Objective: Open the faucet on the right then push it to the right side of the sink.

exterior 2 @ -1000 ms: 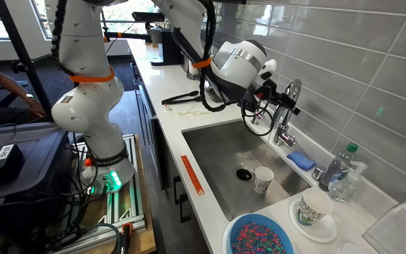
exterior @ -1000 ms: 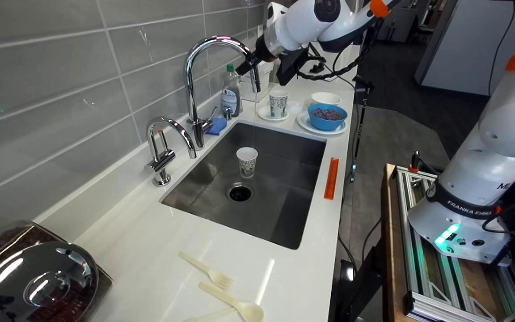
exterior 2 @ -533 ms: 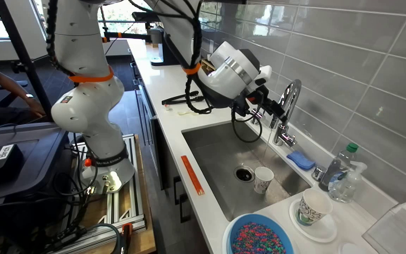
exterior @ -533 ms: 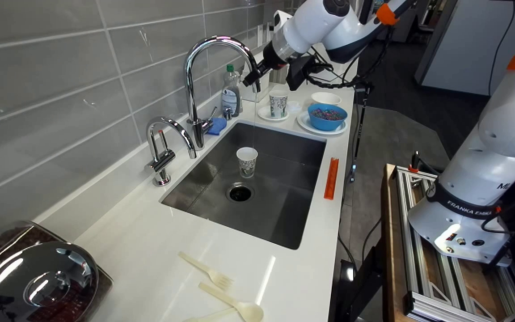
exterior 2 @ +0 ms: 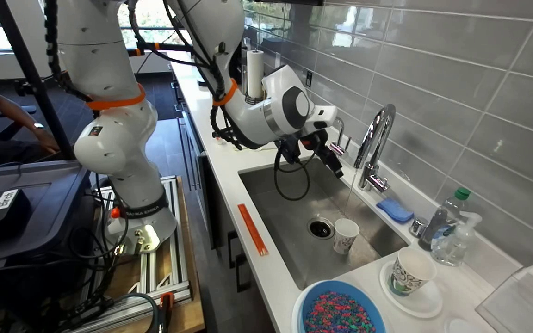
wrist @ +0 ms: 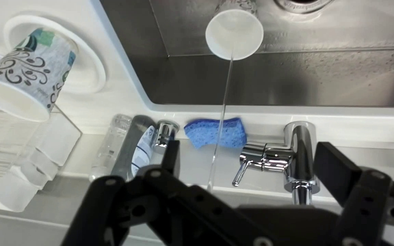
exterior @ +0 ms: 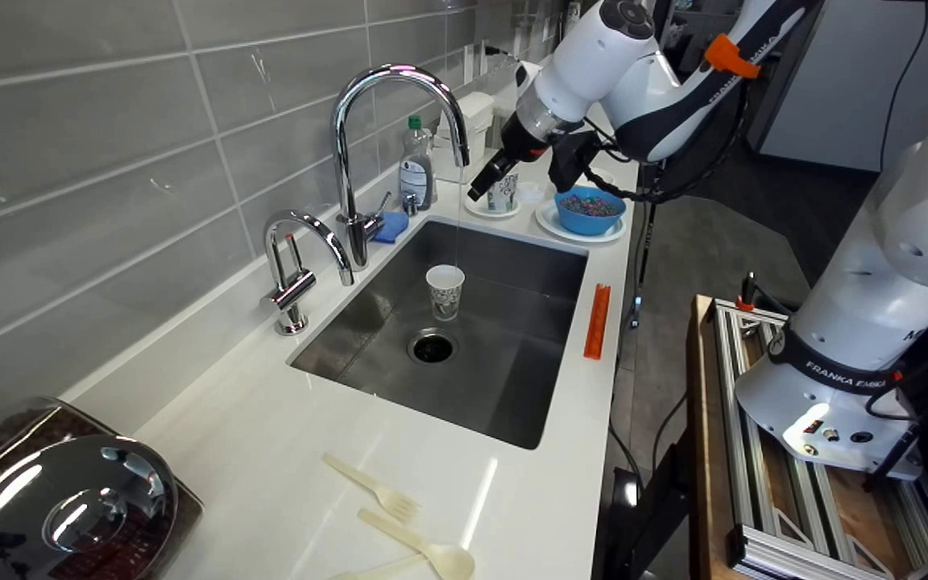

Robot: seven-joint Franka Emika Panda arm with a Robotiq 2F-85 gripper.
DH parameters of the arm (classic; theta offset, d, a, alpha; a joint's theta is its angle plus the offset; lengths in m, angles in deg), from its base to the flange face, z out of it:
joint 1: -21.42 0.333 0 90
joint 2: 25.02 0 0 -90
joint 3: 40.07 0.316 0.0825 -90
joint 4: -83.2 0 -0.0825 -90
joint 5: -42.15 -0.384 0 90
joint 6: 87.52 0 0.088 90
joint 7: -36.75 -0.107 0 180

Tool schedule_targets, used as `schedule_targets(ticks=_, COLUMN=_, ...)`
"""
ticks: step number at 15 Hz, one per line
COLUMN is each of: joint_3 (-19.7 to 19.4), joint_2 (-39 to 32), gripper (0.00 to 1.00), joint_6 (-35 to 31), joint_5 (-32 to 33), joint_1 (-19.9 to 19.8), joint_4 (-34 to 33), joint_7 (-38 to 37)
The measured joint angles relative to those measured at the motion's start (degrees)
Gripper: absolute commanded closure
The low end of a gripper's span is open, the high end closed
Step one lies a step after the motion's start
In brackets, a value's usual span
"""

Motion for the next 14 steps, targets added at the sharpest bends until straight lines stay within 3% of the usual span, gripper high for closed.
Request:
schedule_targets(ticks=10, joint_3=-1.2, joint_2=7.9, gripper=0.00, joint_6=2.6, joint_5=-27.2, joint_1=8.1, joint_4=9.2, joint_7=20.3)
schedule_targets(ticks=14, joint_3=-2.1, joint_2=10.0, gripper=0.00, joint_6=4.3, joint_5=-29.5, joint_1=9.8, joint_4=9.8, joint_7=22.1)
